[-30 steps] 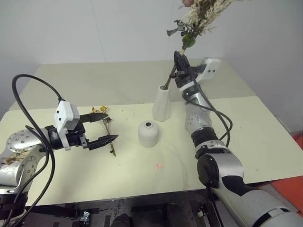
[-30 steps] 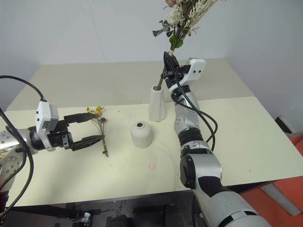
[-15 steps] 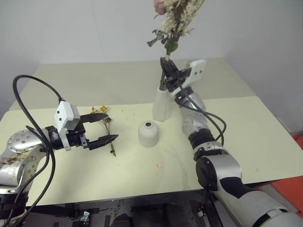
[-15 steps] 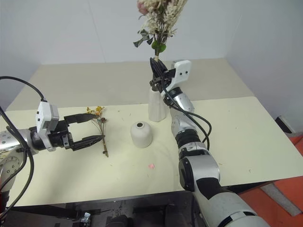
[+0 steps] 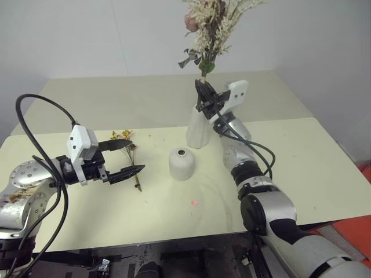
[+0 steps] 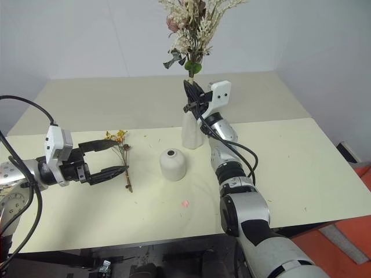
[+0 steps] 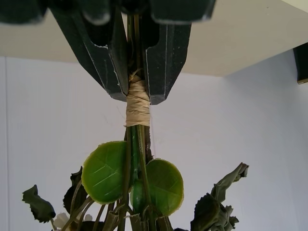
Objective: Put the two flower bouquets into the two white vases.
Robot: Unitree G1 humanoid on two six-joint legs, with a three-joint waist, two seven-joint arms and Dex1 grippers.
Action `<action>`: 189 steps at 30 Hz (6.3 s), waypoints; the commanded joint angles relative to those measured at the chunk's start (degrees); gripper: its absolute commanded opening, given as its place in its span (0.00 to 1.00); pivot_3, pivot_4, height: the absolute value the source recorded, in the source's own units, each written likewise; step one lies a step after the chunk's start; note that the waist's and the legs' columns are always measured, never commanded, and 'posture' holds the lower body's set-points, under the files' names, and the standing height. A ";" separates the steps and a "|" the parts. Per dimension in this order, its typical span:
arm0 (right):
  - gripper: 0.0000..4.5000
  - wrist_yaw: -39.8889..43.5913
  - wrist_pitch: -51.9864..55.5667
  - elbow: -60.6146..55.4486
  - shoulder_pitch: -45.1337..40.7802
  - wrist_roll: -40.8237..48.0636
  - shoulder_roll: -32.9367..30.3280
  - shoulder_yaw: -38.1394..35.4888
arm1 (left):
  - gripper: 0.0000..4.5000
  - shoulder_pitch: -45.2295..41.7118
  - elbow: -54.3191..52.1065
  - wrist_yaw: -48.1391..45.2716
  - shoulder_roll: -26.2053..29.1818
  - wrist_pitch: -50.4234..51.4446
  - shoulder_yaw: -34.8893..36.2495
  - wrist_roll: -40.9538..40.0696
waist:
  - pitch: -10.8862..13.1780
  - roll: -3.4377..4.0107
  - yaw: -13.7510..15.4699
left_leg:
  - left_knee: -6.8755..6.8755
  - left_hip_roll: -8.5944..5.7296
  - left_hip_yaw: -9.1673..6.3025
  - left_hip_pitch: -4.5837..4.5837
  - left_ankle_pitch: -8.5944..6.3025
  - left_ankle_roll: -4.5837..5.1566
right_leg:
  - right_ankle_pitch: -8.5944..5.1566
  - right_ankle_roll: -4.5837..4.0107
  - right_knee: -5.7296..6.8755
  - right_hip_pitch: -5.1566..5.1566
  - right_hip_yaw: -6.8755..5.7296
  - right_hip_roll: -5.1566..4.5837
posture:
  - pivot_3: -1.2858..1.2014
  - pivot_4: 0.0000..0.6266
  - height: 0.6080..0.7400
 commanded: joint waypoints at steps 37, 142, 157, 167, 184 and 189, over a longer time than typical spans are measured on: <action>0.99 2.88 64.29 -69.95 31.85 5.18 -38.26 6.27 | 1.00 -21.20 -4.64 44.65 -13.00 61.12 3.16 2.53 | 0.01 -0.07 3.16 | 0.14 -0.14 -0.16 0.06 0.01 0.00 | -0.03 0.05 -0.12 0.31 -0.17 -0.02 | 0.52 0.24 1.00; 1.00 12.83 61.35 -98.10 70.94 19.60 -48.57 -23.49 | 0.00 -37.98 40.90 1.80 -37.73 1.92 -7.35 -0.55 | -0.24 -0.18 4.90 | 0.79 -0.19 -0.15 0.09 -0.12 0.23 | -0.12 0.46 -0.89 1.17 -0.17 -0.02 | 0.52 0.24 1.00; 1.00 12.46 60.47 -98.23 71.48 18.62 -48.18 -23.72 | 0.00 -37.70 41.30 0.89 -39.07 -0.09 -8.56 1.75 | -0.24 -0.18 4.86 | 0.79 -0.19 -0.15 0.09 -0.12 0.24 | -0.12 0.47 -0.88 1.18 -0.16 -0.02 | 0.52 0.24 1.00; 1.00 12.54 59.14 -96.75 70.67 17.69 -48.42 -22.65 | 0.00 -35.76 38.79 -0.23 -38.76 -1.29 -10.66 2.75 | -0.24 -0.18 4.87 | 0.79 -0.19 -0.15 0.09 -0.12 0.24 | -0.14 0.50 -0.88 1.18 -0.16 -0.02 | 0.52 0.24 1.00; 1.00 12.71 57.53 -96.20 70.69 16.49 -48.30 -21.82 | 0.00 -32.14 35.90 -0.14 -38.70 -6.60 -12.56 5.82 | -0.24 -0.17 4.87 | 0.79 -0.19 -0.15 0.09 -0.13 0.24 | -0.14 0.50 -0.89 1.18 -0.16 -0.02 | 0.52 0.24 1.00; 1.00 12.91 57.15 -96.18 71.10 16.43 -48.21 -22.10 | 0.00 -30.62 33.80 -0.55 -38.35 -6.54 -13.31 5.55 | -0.24 -0.17 4.87 | 0.79 -0.18 -0.14 0.09 -0.13 0.24 | -0.14 0.50 -0.88 1.19 -0.16 -0.02 | 0.52 0.24 1.00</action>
